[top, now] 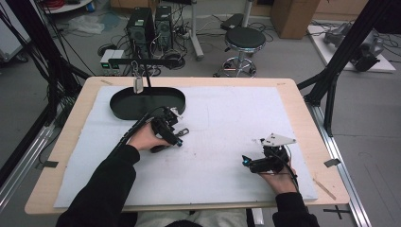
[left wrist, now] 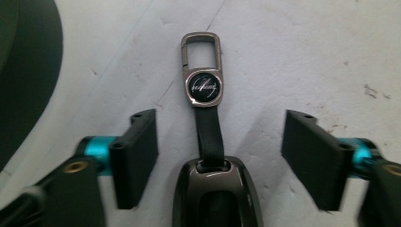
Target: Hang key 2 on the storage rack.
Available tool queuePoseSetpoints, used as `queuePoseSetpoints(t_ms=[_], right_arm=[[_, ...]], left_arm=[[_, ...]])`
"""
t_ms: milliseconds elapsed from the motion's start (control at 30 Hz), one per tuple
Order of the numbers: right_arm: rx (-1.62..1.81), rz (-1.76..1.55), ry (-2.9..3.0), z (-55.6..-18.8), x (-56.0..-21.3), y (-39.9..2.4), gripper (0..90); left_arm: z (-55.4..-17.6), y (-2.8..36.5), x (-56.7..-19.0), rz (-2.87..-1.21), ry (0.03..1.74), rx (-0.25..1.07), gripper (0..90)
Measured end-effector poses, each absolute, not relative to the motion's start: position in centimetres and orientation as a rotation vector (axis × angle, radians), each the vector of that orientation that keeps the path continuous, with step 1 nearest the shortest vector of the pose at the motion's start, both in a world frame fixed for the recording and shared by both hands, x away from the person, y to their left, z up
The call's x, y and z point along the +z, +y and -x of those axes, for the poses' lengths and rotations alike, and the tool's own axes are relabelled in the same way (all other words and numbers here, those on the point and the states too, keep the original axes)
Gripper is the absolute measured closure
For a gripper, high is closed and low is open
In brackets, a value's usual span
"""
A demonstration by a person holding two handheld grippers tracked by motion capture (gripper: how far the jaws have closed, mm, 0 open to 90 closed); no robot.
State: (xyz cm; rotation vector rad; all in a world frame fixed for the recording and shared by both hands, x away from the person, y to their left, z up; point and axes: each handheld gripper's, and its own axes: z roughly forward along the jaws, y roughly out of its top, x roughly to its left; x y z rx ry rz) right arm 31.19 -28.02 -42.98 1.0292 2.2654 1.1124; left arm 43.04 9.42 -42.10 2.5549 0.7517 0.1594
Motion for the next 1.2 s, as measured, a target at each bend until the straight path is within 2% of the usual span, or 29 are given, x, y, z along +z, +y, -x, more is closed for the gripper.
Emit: queuePoseSetpoints(t_ms=[233,300,367,400,567,800,1200], right_arm=[[1.106,-1.035,2.268,-31.2,-43.0,-27.9,0.8],[1.105,-1.033,2.271,-31.2,-43.0,-28.0,0.8],[1.107,-1.032,2.272,-31.2,-43.0,-28.0,0.8],[1.106,-1.034,2.275,-31.2,-43.0,-28.0,0.8],[1.101,-1.024,2.273,-31.2,-43.1,-27.9,0.8],[1.093,-1.021,2.283,-31.2,-43.1,-27.9,0.8],[1.096,-1.020,2.277,-31.1,-43.0,-28.0,0.8]], left_arm=[[-42.9,9.5,-41.9,-2.566,0.758,0.187,47.9],[-42.9,9.6,-41.8,-2.568,0.759,0.164,61.5],[-43.0,9.6,-41.7,-2.538,0.772,0.153,64.1],[-43.0,9.5,-41.8,-2.532,0.790,0.154,80.9],[-42.7,9.6,-41.9,-2.514,0.790,0.185,82.7],[-42.9,10.2,-42.0,-2.470,0.800,0.145,83.6],[-42.6,11.0,-40.6,-2.459,0.803,0.191,84.2]])
